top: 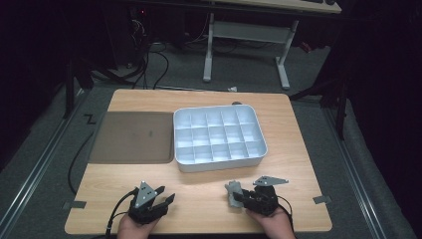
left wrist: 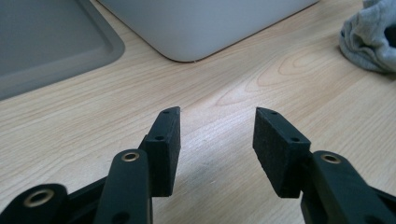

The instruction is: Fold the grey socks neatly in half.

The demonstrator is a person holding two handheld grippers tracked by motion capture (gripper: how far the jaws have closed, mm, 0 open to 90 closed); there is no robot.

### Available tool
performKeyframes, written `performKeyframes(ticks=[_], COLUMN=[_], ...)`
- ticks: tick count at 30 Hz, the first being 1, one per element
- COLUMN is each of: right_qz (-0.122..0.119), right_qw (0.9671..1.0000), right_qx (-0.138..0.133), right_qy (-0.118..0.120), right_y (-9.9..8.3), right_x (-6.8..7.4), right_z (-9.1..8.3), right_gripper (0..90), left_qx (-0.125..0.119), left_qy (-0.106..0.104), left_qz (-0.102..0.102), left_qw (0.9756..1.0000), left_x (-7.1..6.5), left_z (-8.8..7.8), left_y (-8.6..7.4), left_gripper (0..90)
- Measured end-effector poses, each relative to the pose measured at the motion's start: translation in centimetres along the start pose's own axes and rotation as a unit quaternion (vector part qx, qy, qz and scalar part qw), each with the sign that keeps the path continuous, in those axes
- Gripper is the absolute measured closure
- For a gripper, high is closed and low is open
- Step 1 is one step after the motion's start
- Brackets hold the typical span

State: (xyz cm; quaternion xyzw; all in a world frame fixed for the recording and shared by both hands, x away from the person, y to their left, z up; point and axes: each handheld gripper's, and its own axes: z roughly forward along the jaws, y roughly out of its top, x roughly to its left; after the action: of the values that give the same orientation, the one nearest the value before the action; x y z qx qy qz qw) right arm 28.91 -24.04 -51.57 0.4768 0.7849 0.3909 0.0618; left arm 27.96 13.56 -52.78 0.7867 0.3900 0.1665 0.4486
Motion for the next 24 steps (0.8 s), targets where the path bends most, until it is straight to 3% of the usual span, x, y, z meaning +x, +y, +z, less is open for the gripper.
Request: performKeyframes(ticks=[7, 13, 19, 24], right_qz=[-0.015, -0.044, -0.059, -0.069], right_qw=[0.9978, 0.9921, 0.9885, 0.9829], right_qx=[0.034, 0.069, 0.085, 0.11], right_qy=[-0.054, -0.096, -0.11, -0.131], right_y=[1.0, 2.0, 2.3, 2.9], right_x=[0.2, 1.0, 1.2, 1.0], right_z=[-0.6, -0.7, -0.7, -0.9], right_gripper=[71.1, 71.0, 70.9, 71.2], left_qx=[-0.013, -0.019, -0.026, -0.021], left_qy=[-0.016, -0.015, -0.015, -0.016], left_qz=[-0.007, -0.01, -0.014, -0.017], left_qw=[0.9998, 0.9996, 0.9994, 0.9995], left_x=[0.6, 0.8, 0.7, 0.7], left_z=[-0.2, -0.6, -0.7, -0.4], left_y=[-0.2, -0.2, -0.2, -0.3], left_gripper=[51.7, 51.5, 51.5, 50.6])
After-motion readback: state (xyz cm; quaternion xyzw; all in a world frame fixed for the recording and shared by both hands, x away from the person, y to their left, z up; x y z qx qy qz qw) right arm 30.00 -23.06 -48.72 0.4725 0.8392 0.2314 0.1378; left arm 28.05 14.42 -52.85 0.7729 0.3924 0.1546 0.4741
